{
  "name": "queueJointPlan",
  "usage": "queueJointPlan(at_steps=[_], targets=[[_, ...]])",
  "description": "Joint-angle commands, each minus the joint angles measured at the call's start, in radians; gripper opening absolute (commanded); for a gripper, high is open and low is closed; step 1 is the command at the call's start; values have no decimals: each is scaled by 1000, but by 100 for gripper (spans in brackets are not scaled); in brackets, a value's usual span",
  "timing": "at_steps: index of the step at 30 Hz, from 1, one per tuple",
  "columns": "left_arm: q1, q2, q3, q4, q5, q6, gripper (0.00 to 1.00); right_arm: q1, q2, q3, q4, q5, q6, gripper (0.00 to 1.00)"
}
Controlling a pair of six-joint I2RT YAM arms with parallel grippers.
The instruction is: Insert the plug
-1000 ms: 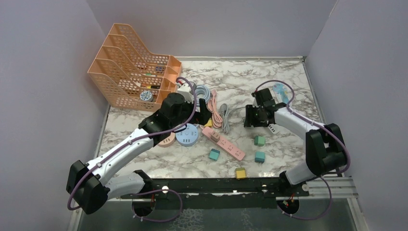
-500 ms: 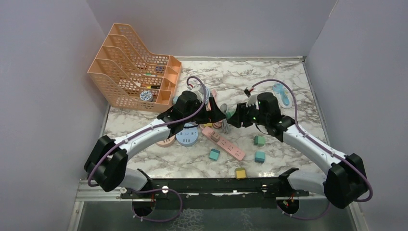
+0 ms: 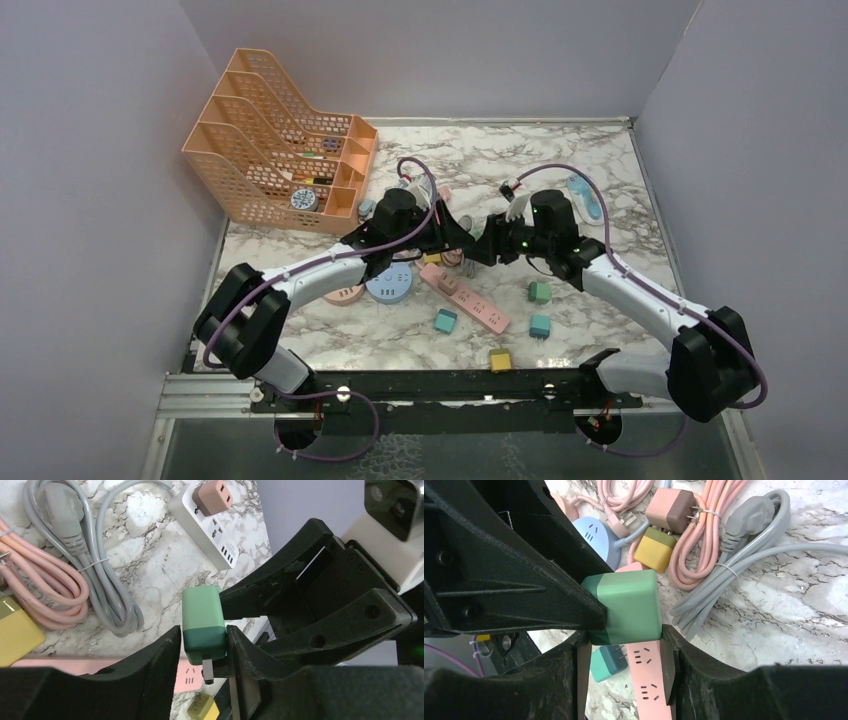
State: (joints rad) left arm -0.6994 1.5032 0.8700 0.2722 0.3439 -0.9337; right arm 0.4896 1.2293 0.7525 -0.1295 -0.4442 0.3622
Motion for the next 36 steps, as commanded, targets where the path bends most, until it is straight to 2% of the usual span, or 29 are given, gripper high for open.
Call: queueJointPlan(at_steps=[1,3,7,12,14,18,24,31,33,36], targets=[[-2,9,-2,50,50,1,36,4,18,54,58,-54,18,34],[-2,4,-5,51,54,20,28,4,24,62,52,-54,24,37],[3,-11,-8,60,90,76,14,4,21,98,-23,-70,11,66],[46,-60,-6,60,160,112,9,4,-95,70,-47,-81,23,94],[72,-92,-5,60,197,118,8,4,-162,55,-44,-82,40,100],[110,-172,10,57,293,133,8,4,-276,51,-28,-38,167,98],[118,-288,66,31,424,179,8,4,-345,85,125,-46,442,74],[118,-339,157,22,521,152,8,4,-263,223,100,-227,381,65],[118,-345,172,21,540,147,8,4,-250,237,132,-297,377,60],[118,-348,185,21,556,143,8,4,-237,208,279,-408,430,46]])
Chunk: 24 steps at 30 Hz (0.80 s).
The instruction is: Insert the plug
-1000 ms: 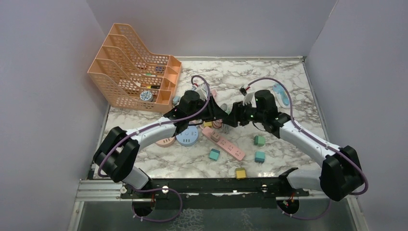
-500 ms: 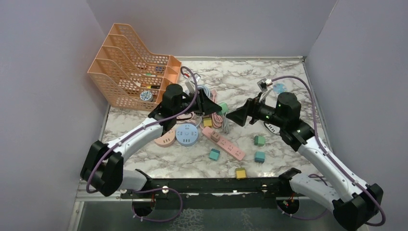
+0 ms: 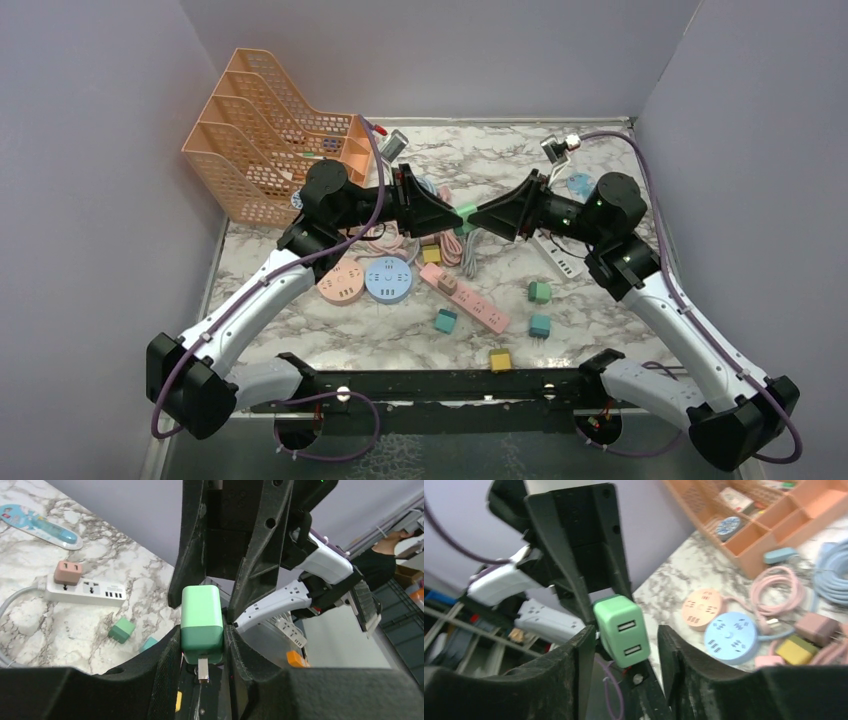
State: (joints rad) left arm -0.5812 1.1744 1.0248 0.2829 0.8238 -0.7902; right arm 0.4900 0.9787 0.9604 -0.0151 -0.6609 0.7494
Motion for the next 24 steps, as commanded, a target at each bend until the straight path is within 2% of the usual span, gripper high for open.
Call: queueJointPlan(at_steps=[1,4,13,17,20,24], targets=[[0,-21,32,11,80,-2,8,4,24,-5,194,-220,59,42],[0,-26,39,13,90,-6,8,4,42,-10,229,-275,77,35],[0,-37,38,19,98,-12,8,4,78,-21,230,-315,90,44],[0,-40,34,23,98,-12,9,4,94,-24,242,-326,90,42],[0,-43,24,22,96,-11,10,3,101,-25,264,-330,93,32],[0,-52,2,23,80,-12,18,4,112,-25,260,-326,59,3]])
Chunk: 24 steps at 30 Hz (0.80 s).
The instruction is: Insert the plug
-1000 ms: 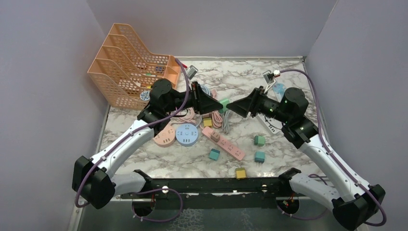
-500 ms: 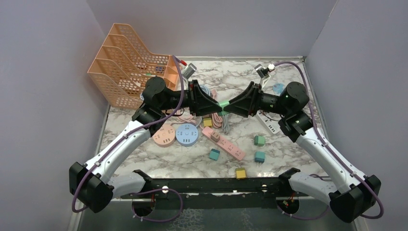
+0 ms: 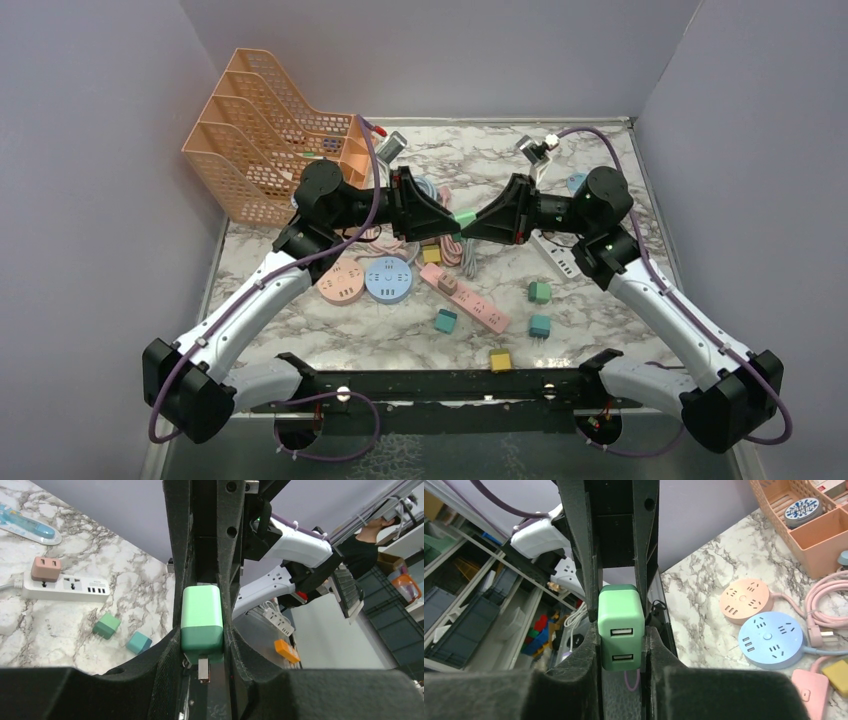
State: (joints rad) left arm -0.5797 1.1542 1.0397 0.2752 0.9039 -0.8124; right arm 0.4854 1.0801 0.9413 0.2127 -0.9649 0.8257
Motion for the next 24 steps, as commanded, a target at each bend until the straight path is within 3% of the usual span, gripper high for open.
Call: queueJointPlan(at_steps=[1,7,11,17,24], targets=[[-2,-36,-18,27,-9,10,23,8,13,-5,17,-14,-35,1],[-2,-61,-19,-153,-142,119,56,9,29,22,-162,59,-245,1],[-2,-93,-10,-359,-429,223,75,9,37,39,-325,162,-424,1],[-2,-126,-29,-629,-942,260,80,8,42,0,-533,381,-630,1],[-2,-167,-76,-716,-1151,292,80,44,54,-102,-622,573,-710,1]])
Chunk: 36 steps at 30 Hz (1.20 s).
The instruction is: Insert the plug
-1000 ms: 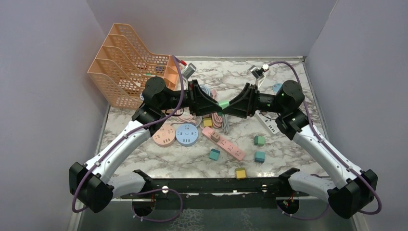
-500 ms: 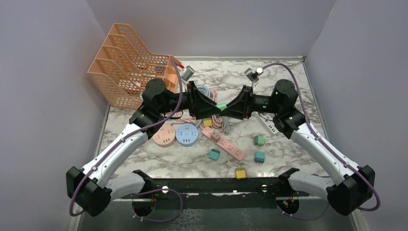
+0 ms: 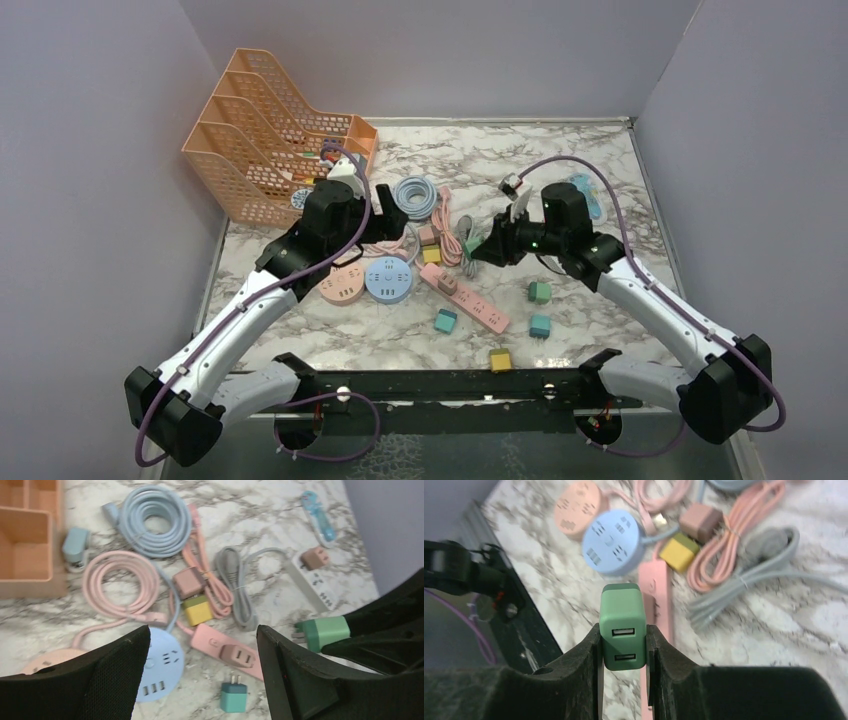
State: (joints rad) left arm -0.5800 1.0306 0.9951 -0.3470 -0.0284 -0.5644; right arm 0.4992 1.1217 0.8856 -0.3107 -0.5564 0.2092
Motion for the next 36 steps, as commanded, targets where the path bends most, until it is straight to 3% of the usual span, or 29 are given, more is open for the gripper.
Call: queueJointPlan(at_steps=[1,18,31,36], targets=[[-1,-48,-36,-94,-230,46,80,37,19,-55,-110,185,-96,1],[-1,-24,-26,-90,-281,47,80,125,169,-41,-203,275,-78,1],[-1,-18,-20,-77,-284,34,80,166,276,-30,-144,168,-91,1],[-1,-19,-20,-76,-285,33,80,180,301,-9,-165,242,-106,1]])
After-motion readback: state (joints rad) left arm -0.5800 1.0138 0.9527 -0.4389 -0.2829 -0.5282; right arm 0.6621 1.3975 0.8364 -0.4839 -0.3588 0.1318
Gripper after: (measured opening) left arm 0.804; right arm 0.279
